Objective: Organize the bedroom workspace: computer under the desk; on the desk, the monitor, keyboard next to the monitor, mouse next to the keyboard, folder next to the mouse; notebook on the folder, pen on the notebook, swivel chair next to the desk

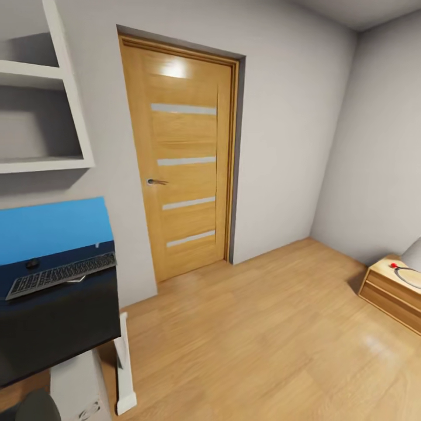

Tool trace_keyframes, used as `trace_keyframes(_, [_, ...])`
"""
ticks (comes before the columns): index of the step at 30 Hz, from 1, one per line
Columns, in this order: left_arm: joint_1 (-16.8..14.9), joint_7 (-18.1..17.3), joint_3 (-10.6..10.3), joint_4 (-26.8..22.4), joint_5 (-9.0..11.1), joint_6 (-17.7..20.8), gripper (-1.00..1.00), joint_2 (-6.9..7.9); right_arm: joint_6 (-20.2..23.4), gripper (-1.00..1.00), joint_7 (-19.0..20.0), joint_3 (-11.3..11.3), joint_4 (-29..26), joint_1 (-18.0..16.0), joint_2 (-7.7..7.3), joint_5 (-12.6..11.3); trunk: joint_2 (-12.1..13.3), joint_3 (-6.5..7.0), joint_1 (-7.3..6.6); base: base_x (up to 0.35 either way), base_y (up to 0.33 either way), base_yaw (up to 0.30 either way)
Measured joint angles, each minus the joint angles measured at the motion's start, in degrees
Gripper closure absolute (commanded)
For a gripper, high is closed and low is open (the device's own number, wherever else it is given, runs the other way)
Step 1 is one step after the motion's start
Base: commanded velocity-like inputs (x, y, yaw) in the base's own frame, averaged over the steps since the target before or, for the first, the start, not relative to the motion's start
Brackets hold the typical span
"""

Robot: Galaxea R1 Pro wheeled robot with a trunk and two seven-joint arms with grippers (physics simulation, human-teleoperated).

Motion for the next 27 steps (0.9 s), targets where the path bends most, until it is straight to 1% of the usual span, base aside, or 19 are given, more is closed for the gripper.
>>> trace_keyframes(4, [-0.02, 0.00, -0.01, 0.00, -0.03, 0.00, -1.00, -0.01, 0.00, -1.00, 0.00, 0.00, 0.03, 0.00, 0.00, 0.01, 0.00, 0.00, 0.00, 0.323, -0.133, 0.000])
trace_keyframes(15, [-0.02, 0.00, -0.01, 0.00, -0.02, 0.00, -1.00, 0.06, -0.01, -1.00, 0.00, 0.00, -0.03, 0.00, 0.00, 0.02, 0.00, 0.00, 0.01, 0.286, -0.202, 0.000])
trace_keyframes(27, [-0.01, -0.06, -0.01, 0.00, -0.01, 0.00, -1.00, 0.07, 0.00, -1.00, 0.00, 0.00, 0.00, 0.00, -0.03, 0.01, 0.00, 0.00, 0.00, 0.326, -0.018, 0.000])
